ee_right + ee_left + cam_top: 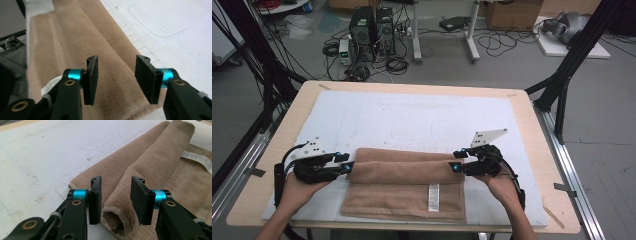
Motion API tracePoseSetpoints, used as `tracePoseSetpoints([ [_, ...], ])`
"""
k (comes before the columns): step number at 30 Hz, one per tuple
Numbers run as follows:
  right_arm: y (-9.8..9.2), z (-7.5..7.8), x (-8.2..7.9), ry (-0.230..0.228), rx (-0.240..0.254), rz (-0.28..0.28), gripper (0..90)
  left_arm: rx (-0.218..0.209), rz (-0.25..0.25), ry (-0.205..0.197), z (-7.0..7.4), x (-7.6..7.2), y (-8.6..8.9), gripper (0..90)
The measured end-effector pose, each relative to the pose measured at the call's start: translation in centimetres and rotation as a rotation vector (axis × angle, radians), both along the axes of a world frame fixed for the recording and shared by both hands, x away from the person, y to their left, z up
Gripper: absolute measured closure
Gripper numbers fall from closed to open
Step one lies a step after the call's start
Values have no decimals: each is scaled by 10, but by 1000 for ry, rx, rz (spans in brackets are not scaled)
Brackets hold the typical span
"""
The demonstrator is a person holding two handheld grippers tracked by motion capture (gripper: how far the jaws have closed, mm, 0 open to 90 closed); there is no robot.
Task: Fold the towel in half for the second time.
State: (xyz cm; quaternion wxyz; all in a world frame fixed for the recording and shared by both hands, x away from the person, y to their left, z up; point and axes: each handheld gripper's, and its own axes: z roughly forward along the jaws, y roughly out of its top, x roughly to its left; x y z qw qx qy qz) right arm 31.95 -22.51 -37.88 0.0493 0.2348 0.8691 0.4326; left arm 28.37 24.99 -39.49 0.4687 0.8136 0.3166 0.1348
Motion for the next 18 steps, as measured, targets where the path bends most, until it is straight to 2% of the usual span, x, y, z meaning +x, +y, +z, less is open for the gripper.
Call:
tracePoseSetpoints([
  [4, 5, -14, 10, 50, -4, 8, 502, 36, -22, 54, -10, 9, -8, 562],
  [5, 7, -18, 11, 71, -10, 11, 493, 45, -36, 71, -13, 10, -10, 564],
  [6, 9, -21, 12, 88, -16, 21, 495, 54, -56, 83, -15, 9, -12, 609],
  [8, 12, -27, 10, 107, -35, 42, 583, 84, -82, 89, -18, 7, -14, 747],
  [9, 13, -29, 9, 112, -42, 66, 672, 93, -92, 88, -18, 5, -14, 807],
  [10, 13, -30, 7, 120, -47, 85, 729, 95, -104, 79, -16, 2, -14, 826],
  [12, 14, -28, -1, 109, -55, 115, 787, 80, -132, 77, -11, -7, -13, 838],
  [14, 13, -22, -9, 97, -56, 129, 785, 83, -159, 65, -4, -19, -11, 838],
  [16, 11, -10, -24, 74, -30, 159, 753, 79, -189, 56, 3, -31, -8, 828],
  [18, 6, 2, -35, 55, 7, 170, 696, 55, -196, 45, 11, -39, -4, 752],
])
